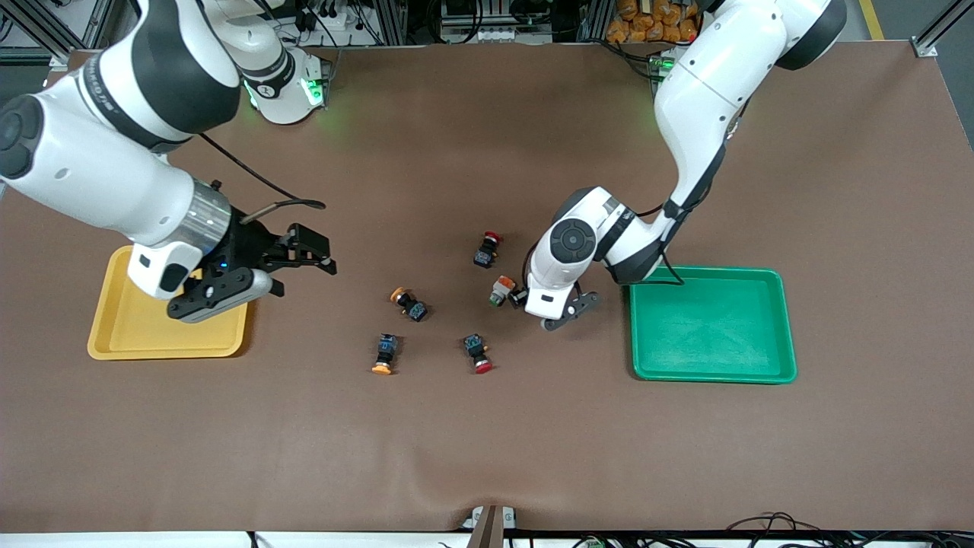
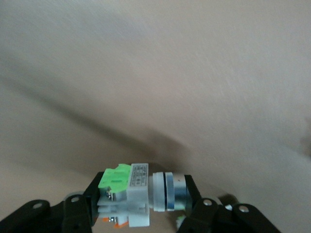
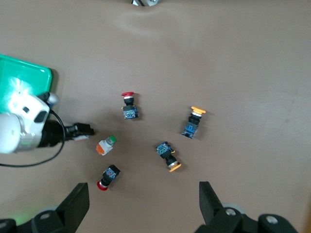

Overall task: Place green and yellow buttons in trays
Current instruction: 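Move the green button into the green tray while the right gripper advances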

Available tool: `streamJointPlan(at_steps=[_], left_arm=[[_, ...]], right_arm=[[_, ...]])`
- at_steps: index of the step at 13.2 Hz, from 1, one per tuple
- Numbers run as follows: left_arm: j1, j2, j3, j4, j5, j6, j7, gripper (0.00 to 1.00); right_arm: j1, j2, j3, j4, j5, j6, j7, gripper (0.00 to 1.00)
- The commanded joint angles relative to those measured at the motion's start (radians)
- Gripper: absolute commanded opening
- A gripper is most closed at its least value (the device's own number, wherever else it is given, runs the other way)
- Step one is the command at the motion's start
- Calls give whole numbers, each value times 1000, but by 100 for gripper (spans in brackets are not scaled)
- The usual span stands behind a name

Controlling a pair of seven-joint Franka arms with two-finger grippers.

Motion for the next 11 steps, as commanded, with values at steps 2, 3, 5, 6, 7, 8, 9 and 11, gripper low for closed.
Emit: streamJointPlan(at_steps=[2,3,5,6,7,8,9,11], left_arm=[[102,-182,-2,-13,27,-180,113,0],[148,-216,-3,-13,27,-229,191,0],[243,-242,-5,-15,26,-312,339,0],[295,-242,-5,-15,26,-348,385,0],[330,-233,-2,-21,27,-350,408,0],[370,-213,0,-23,33,-347,411,0],[408,-193,0,-21,68,-341,411,0],[468,-137,-2,-33,180,-308,413,0]], right_arm=[[36,90,-9,3,0,3,-2,100],[43,127,-9,4,-11,28,1,100],[69,199,-9,4,-27,69,1,100],[88,226,-11,1,-64,106,2,100],[97,255,-9,1,-101,149,2,100],[99,281,-9,1,-110,180,3,100],[102,310,-9,1,-107,195,5,100],[141,357,-9,-11,-112,224,3,100]])
